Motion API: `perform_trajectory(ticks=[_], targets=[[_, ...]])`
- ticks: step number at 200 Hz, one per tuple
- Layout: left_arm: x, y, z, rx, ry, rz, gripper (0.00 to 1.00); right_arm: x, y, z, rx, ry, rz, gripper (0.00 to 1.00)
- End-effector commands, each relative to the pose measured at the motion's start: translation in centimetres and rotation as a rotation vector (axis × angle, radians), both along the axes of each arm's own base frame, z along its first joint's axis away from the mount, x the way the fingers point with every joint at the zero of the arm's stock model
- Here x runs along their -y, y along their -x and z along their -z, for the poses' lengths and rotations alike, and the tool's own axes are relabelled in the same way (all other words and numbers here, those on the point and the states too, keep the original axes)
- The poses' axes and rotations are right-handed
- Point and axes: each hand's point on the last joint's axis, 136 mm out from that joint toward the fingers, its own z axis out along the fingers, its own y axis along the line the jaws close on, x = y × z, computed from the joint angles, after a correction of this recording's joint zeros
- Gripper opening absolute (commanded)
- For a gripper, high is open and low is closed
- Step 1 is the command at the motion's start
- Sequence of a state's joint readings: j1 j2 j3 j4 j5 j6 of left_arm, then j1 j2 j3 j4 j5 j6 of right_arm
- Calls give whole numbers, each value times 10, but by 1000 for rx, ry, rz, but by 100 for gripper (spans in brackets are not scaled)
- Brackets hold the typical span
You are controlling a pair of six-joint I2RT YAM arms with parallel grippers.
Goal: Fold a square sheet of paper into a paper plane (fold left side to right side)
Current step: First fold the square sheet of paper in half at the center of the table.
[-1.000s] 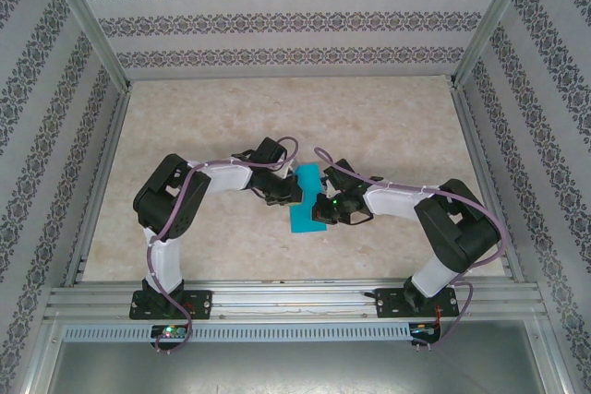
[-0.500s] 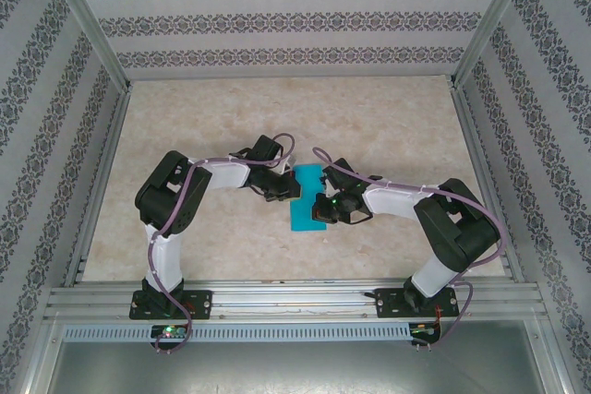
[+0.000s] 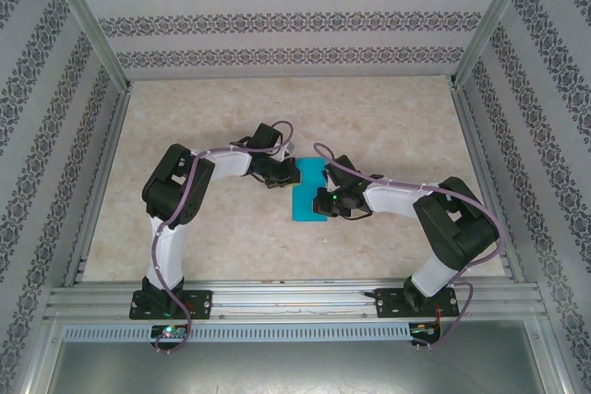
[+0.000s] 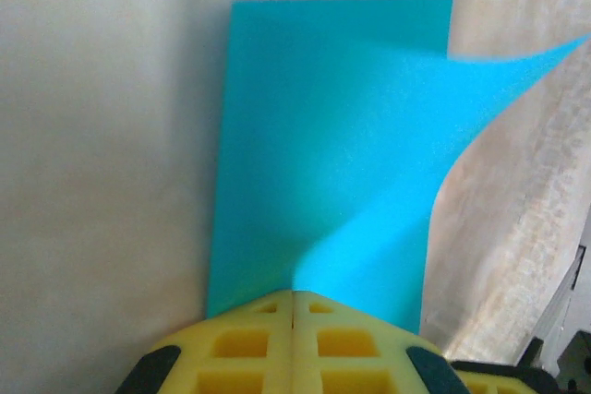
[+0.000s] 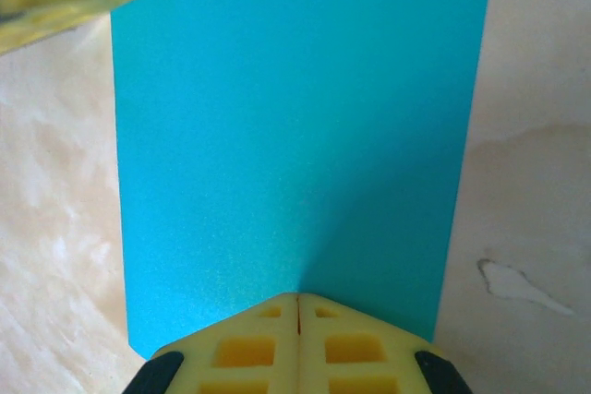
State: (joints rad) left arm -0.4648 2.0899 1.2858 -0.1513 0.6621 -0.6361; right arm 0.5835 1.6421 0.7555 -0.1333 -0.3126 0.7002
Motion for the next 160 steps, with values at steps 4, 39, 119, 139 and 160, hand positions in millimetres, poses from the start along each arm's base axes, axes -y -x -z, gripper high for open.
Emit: perform_trajectory(ticks=[4,39,119,139,160], targets=[[-46,-47,24,62,-154,-145,5,47,50,45,-201,197,8,0],[-45,-62,23,78,-149,-158,6,47,49,46,-205,193,11,0],[-46,-92,11,123,-137,-198,6,50,52,47,-216,188,9,0],[-45,-93,1,146,-120,-190,6,51,51,46,-211,183,2,0],[-46,-88,-18,194,-100,-179,6,51,49,43,-201,172,-11,0]])
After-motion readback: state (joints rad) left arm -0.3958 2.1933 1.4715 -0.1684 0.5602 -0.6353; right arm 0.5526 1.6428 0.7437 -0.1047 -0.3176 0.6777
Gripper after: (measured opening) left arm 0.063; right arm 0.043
